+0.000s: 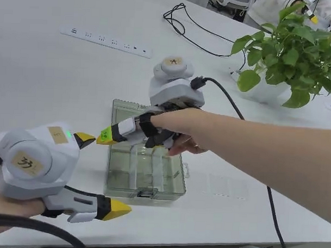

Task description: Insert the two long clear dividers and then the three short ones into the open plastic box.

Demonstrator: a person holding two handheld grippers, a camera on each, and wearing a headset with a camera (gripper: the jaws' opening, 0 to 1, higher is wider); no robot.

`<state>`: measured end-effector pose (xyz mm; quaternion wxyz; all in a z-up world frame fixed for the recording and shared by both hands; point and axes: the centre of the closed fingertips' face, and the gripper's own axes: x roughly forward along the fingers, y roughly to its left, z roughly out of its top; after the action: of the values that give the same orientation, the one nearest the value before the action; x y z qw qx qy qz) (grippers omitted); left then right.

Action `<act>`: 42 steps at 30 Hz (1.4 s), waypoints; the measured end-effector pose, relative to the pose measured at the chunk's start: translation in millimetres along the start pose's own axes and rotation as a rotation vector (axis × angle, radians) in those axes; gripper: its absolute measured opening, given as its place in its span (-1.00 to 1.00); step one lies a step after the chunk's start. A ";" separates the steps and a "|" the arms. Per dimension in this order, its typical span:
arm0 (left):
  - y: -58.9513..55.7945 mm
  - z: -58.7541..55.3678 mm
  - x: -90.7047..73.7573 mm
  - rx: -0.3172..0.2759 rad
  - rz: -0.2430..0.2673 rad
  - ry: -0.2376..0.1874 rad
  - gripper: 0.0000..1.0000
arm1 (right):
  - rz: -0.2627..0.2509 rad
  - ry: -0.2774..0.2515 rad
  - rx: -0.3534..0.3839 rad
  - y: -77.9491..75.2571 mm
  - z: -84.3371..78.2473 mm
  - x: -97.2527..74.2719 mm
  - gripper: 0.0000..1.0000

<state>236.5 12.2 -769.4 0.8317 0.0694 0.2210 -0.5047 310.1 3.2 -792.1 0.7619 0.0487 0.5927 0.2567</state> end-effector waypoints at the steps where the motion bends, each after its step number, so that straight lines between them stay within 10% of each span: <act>1: 0.1 0.6 -0.5 0.000 0.002 0.000 0.91 | 0.001 0.001 0.000 0.8 -1.1 -1.7 0.62; 17: 2.5 15.7 -9.6 -0.025 0.060 -0.015 0.91 | 0.141 -0.253 -0.183 33.4 1.8 -34.8 1.00; 42: -0.2 31.2 -17.8 -0.173 0.139 -0.073 0.92 | 0.308 -0.561 -0.483 -12.7 -26.0 -94.5 1.00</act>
<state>238.6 15.9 -733.7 0.8749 -0.0061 0.2281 -0.4272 274.6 -56.2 -721.6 0.8362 0.0249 0.2702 0.4767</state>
